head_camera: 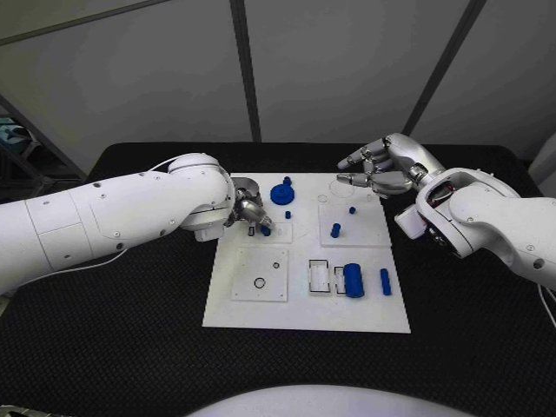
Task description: Assemble the parts on the task board
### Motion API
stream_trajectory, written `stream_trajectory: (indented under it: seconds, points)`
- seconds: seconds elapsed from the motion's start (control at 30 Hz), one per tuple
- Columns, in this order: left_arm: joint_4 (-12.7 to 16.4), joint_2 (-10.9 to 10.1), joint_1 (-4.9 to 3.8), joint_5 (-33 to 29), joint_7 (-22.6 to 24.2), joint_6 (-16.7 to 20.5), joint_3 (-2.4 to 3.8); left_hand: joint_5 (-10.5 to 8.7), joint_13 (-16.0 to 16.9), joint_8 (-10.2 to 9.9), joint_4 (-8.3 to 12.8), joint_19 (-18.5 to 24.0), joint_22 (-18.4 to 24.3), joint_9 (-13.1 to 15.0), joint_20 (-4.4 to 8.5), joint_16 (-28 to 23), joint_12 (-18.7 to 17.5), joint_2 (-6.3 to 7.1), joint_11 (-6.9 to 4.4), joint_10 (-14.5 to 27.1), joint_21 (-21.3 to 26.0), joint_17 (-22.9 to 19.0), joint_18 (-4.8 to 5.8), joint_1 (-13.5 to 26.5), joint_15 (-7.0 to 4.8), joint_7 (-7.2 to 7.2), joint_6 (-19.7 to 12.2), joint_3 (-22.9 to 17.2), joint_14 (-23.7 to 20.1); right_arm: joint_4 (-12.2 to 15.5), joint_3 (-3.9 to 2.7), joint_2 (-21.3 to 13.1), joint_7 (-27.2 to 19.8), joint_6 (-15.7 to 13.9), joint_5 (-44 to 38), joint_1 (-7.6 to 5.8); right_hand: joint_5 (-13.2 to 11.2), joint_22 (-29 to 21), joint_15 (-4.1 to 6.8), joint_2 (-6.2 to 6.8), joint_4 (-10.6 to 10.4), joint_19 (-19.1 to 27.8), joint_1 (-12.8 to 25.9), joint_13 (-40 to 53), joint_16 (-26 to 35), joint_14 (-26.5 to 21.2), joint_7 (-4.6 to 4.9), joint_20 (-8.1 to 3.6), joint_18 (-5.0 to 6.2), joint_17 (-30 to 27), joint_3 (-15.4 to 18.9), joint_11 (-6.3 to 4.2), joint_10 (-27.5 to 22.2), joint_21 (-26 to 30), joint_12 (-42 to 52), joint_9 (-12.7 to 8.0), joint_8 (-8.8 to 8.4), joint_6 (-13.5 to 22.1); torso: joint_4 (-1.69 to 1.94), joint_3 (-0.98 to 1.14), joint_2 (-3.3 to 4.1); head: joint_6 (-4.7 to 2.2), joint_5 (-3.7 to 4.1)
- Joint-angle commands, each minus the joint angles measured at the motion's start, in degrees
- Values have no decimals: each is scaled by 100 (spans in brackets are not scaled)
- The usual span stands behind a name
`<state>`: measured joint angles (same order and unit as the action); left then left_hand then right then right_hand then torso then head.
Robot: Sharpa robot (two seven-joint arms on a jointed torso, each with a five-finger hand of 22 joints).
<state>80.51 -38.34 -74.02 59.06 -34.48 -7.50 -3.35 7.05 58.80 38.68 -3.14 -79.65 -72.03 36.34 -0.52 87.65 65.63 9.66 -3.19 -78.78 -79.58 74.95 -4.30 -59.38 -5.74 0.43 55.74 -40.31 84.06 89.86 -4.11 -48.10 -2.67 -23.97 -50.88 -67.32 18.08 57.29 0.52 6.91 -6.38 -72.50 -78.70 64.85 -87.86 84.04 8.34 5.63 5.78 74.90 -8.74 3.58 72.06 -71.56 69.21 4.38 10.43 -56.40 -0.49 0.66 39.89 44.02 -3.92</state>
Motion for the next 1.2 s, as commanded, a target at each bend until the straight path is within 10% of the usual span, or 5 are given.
stream_trajectory:
  seconds: [0.03, 1.2]
  points:
    - [2, 23, 11, -16, -37, -148, -10, 34, 33, -32, 314, -50, -32, -15, 0, 33, 33, -5, -17, -55, -39, 1216, 38, 93, -35, -4, 73, -277, 513, 15, -5, -2, -29, 22, 12, -8, -3, -11, 23, -37, -36, 12, 16, -11, 20, 491, -1, -20, 73, 1114, 10, -17, -25, 43, -34, -10, 33, 30, 5, -2, 1, 7, 5]
    - [-190, 111, 10, -18, -122, -190, -11, 14, 218, -62, -126, -170, -249, -97, 38, 37, 182, -102, -54, -174, -141, 1222, 81, 729, -66, -51, 333, 612, 515, 36, -5, -16, -27, -16, 12, -8, -5, -18, 23, -40, -44, 14, 26, -10, 21, 491, -1, -20, 74, 1113, 12, -16, -24, 48, -33, -11, 35, 32, 3, -2, 2, 39, 38]
